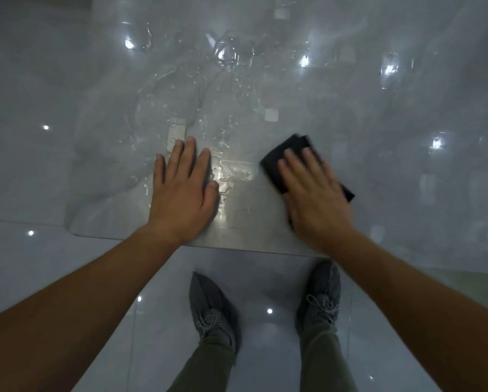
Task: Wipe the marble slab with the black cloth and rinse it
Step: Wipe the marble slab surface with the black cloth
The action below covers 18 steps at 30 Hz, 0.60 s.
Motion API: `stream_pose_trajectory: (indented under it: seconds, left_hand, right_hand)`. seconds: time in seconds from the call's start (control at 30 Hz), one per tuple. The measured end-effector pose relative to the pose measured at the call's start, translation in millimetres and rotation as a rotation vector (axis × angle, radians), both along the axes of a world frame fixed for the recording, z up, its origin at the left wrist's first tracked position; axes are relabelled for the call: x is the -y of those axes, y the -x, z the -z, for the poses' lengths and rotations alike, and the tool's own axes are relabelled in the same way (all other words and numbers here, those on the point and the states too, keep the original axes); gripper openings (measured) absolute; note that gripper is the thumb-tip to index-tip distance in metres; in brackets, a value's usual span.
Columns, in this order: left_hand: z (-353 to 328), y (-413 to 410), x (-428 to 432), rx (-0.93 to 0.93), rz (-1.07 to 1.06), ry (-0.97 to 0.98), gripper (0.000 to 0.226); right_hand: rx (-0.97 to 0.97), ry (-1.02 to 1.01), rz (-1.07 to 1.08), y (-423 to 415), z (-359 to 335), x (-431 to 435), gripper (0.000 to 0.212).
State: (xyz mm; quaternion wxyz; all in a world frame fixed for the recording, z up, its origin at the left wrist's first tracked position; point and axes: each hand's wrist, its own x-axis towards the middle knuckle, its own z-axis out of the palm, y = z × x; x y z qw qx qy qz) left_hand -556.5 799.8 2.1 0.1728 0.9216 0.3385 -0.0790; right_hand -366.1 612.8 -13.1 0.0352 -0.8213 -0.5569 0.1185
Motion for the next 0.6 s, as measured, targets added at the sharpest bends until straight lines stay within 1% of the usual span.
stream_pose_trajectory:
  seconds: [0.1,0.17,0.23,0.3,0.4,0.47,0.53,0.6]
  left_hand:
    - [3,2,0,-0.003,0.013,-0.005,0.067]
    - [4,3,-1,-0.001,0.016,-0.01,0.067]
    - [5,3,-2,0.002,0.014,-0.009,0.066]
    - [4,4,-2,0.014,0.007,-0.008,0.064]
    - [2,2,-5,0.053,-0.005,-0.026,0.059]
    - [0,2,-10,0.069,-0.001,-0.041,0.054]
    - [-1,3,-16,0.08,0.014,-0.051,0.049]
    - [-1,4,-23,0.092,0.032,-0.046,0.046]
  right_hand:
    - [-0.021,0.042,0.264,-42,-5,0,0.06]
    - [-0.025,0.03,0.364,-43,-4,-12,0.061]
    - [-0.032,0.009,0.413,-26,-5,-27,0.061]
    - [-0.021,0.01,0.357,2,-5,-36,0.06]
    - [-0.027,0.028,0.096,53,-7,-38,0.06]
    - [-0.047,0.042,-0.042,68,-6,-38,0.059]
    - [-0.034,0.038,-0.076,48,-5,-48,0.059]
    - [-0.013,0.021,0.019,9,-2,-72,0.06]
